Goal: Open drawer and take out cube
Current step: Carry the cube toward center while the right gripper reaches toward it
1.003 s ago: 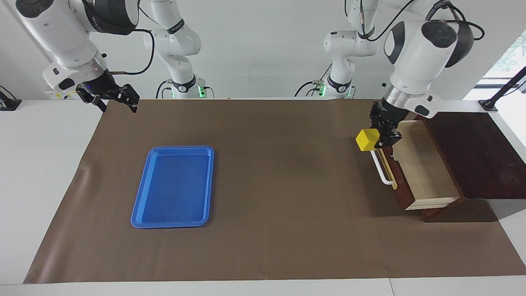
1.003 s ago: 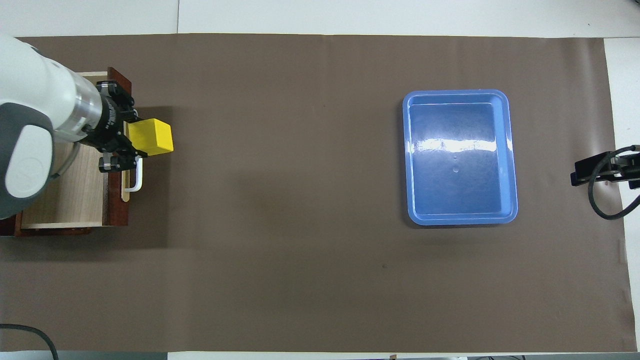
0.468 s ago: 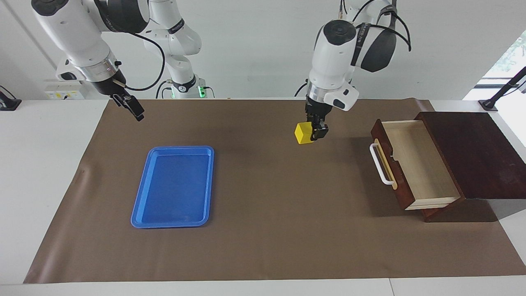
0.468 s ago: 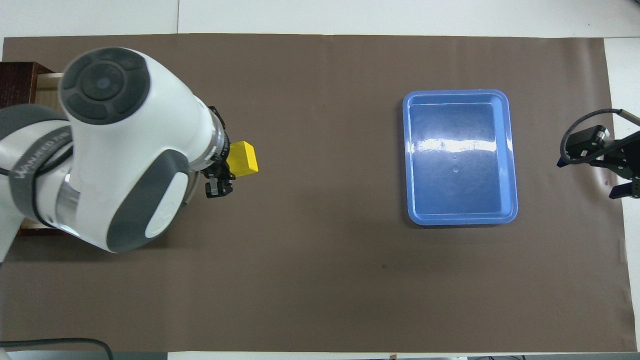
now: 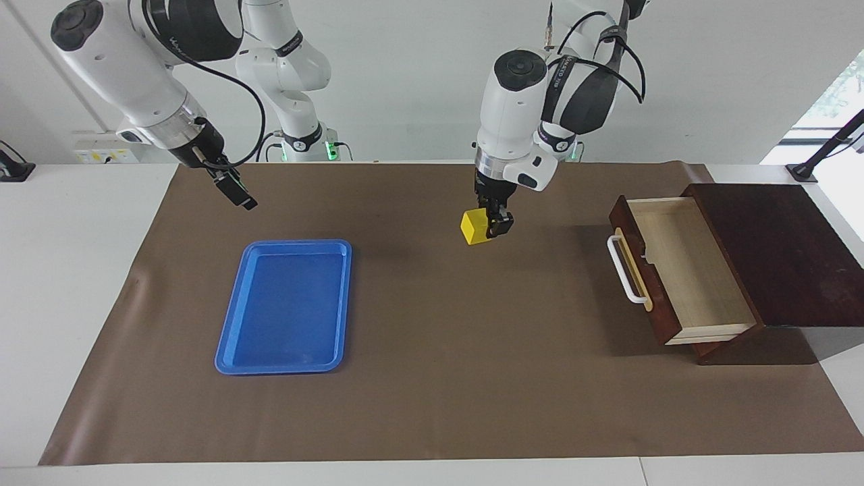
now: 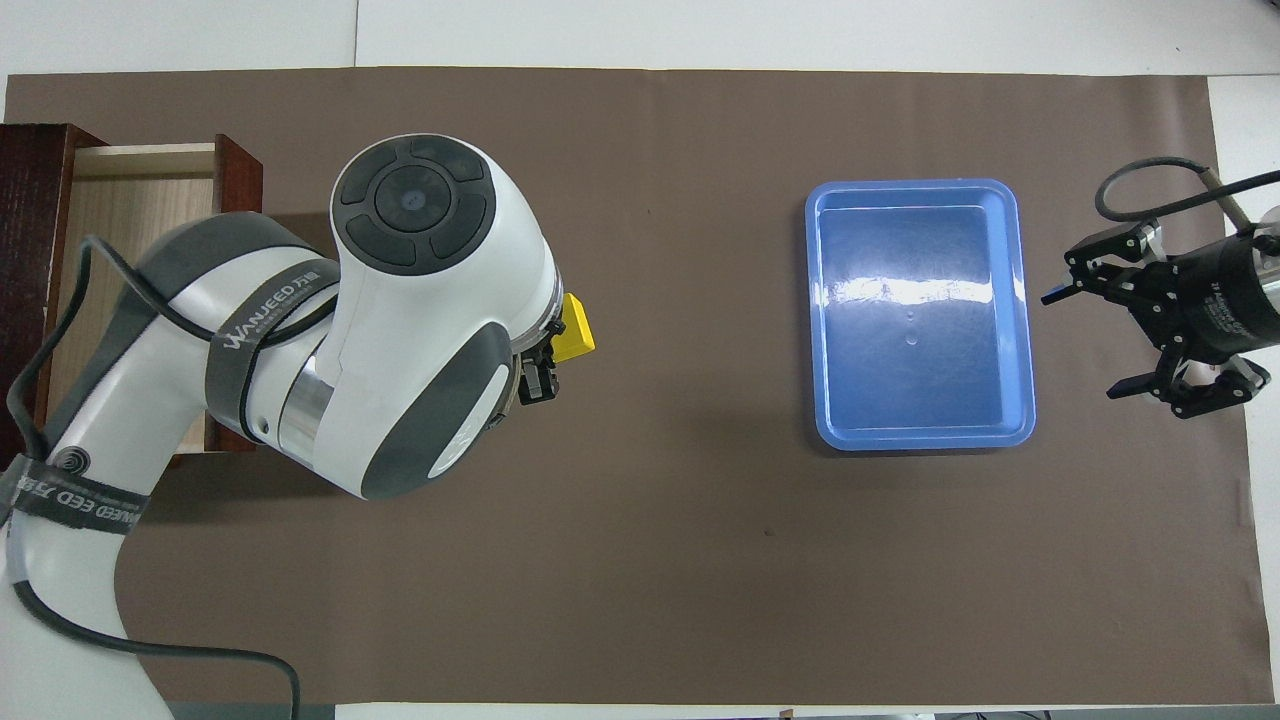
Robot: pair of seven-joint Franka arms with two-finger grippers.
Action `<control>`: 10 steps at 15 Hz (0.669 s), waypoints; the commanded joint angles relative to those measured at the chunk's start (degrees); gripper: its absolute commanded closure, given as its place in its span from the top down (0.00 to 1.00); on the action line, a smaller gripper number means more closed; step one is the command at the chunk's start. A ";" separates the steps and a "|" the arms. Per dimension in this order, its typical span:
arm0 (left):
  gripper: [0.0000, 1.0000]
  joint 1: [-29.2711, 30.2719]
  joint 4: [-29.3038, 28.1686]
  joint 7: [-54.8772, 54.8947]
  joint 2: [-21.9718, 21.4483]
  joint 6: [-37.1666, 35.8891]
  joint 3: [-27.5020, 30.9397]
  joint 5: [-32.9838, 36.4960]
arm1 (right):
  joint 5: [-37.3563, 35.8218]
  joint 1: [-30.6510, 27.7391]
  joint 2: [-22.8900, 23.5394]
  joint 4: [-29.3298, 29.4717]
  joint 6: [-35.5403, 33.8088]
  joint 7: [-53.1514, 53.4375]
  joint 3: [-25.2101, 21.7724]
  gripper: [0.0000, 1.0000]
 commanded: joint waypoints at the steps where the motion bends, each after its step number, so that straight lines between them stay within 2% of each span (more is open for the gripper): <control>1: 0.00 -0.61 -0.01 -1.10 0.29 1.32 0.51 -0.07 | 6.80 -1.20 3.07 0.23 1.18 3.10 -0.08 0.99; 4: 0.00 -0.70 -0.28 -1.19 0.20 1.85 0.51 -0.07 | 12.70 -1.11 6.50 2.60 1.88 8.19 -0.17 0.99; 10: 0.00 -0.78 -1.42 -1.98 0.02 3.78 0.51 0.01 | 21.58 1.16 11.16 2.70 7.76 16.72 0.18 0.99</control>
